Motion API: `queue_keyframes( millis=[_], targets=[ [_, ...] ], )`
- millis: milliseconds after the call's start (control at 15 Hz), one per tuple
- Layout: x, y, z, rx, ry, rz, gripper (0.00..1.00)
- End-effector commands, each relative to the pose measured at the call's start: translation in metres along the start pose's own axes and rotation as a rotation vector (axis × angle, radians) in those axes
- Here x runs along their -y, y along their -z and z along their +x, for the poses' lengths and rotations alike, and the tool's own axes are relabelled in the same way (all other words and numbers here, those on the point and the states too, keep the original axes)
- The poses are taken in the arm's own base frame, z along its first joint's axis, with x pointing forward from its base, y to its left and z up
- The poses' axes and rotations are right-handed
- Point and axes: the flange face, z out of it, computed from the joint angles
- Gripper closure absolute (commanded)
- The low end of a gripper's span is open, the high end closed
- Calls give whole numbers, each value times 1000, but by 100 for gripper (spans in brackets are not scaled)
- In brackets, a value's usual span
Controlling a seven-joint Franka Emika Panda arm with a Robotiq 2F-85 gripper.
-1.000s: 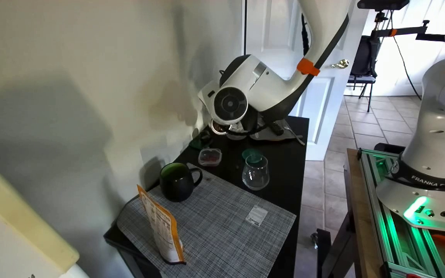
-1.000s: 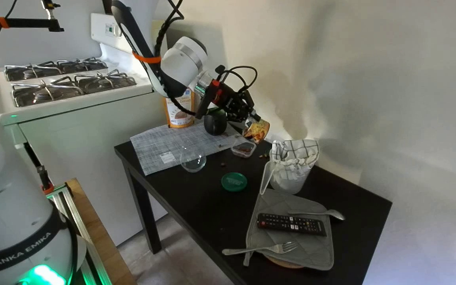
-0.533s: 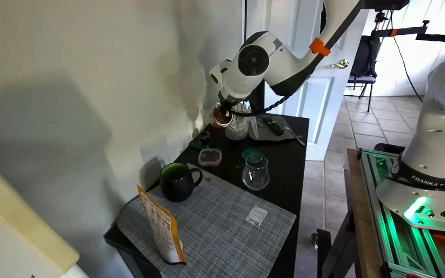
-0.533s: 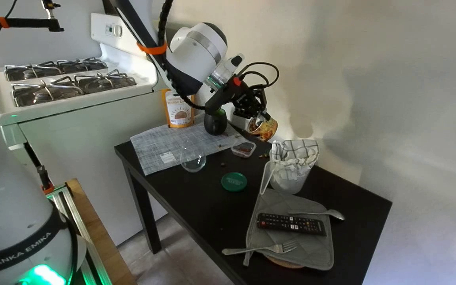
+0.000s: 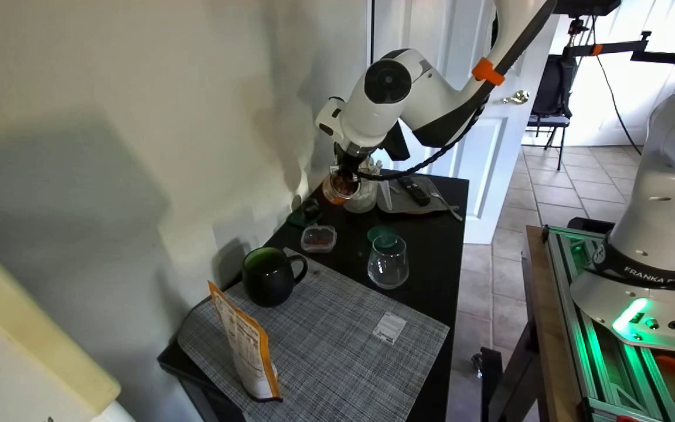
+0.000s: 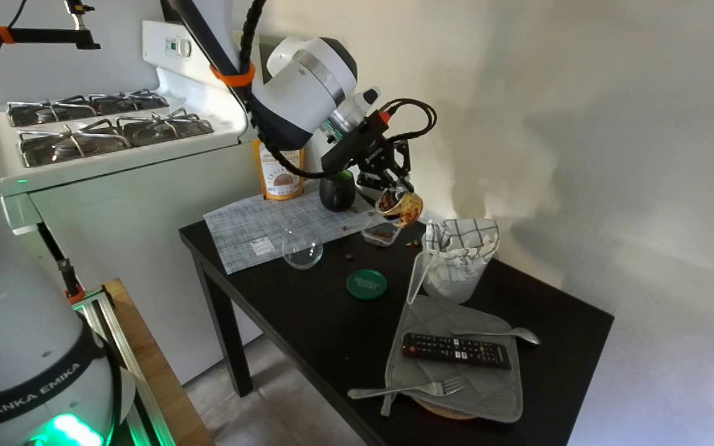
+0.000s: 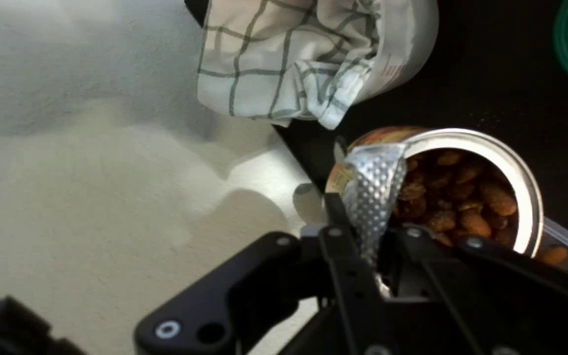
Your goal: Pick up the yellow can and pour some of the substance into the clear square lunch box
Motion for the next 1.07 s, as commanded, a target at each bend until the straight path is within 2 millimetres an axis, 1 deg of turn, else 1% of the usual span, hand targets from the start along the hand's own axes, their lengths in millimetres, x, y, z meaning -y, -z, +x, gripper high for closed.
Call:
queue_keyframes(
  millis=[0, 200, 600, 733, 867, 933, 1000],
  targets=[
    [9, 0, 0, -10, 152, 67, 96],
    [14, -7, 3, -23, 276, 102, 96],
    [45, -44, 12, -53, 524, 181, 96],
    [53, -55, 15, -81, 564, 197, 96],
    [53, -61, 16, -96, 547, 191, 96],
    [56, -53, 13, -68, 543, 200, 83],
    [57, -57, 14, -72, 545, 202, 83]
  ],
)
